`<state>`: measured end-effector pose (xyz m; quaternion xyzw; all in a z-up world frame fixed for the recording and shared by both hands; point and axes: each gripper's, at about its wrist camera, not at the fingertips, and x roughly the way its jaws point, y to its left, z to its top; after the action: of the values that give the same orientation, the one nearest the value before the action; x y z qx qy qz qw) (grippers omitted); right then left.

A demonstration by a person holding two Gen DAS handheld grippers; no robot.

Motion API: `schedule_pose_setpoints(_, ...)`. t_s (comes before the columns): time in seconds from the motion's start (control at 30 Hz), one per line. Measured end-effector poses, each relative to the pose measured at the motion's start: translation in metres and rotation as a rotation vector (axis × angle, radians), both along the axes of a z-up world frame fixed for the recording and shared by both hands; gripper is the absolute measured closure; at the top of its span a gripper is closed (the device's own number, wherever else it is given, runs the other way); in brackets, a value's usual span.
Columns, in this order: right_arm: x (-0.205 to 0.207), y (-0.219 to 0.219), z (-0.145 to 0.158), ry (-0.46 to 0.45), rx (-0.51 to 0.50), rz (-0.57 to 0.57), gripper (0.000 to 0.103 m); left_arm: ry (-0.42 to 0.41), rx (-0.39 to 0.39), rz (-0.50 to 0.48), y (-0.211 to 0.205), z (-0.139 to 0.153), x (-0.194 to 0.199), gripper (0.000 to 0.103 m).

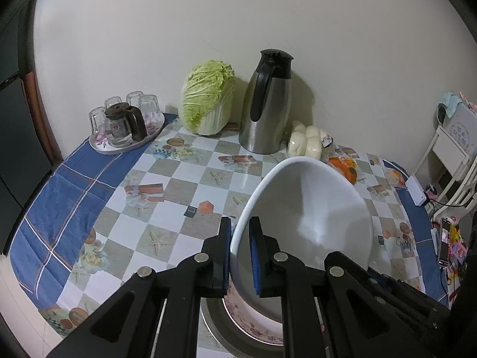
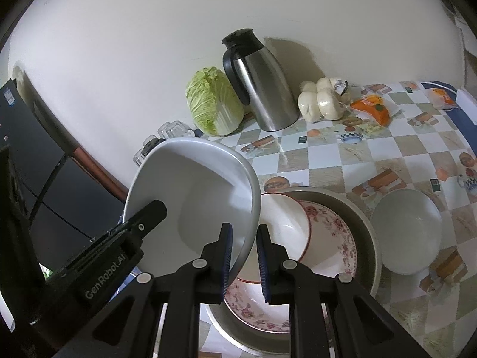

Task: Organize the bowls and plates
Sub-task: 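Carry the white square bowl with both grippers over the steel tray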

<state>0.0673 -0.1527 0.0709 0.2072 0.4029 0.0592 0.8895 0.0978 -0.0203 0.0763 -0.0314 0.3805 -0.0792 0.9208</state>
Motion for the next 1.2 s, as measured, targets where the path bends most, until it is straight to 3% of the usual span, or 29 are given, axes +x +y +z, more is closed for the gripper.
schedule_pose_setpoints(0.63, 0.006, -0.019, -0.01, 0.032, 0.01, -0.048, 0.084, 0.052, -0.056, -0.044, -0.01, -0.022, 0.011, 0.091)
schedule_pose_setpoints(1.2, 0.012, -0.027, -0.021, 0.065, 0.01, -0.073, 0.084, 0.107, -0.041, -0.074, -0.017, -0.039, 0.018, 0.091)
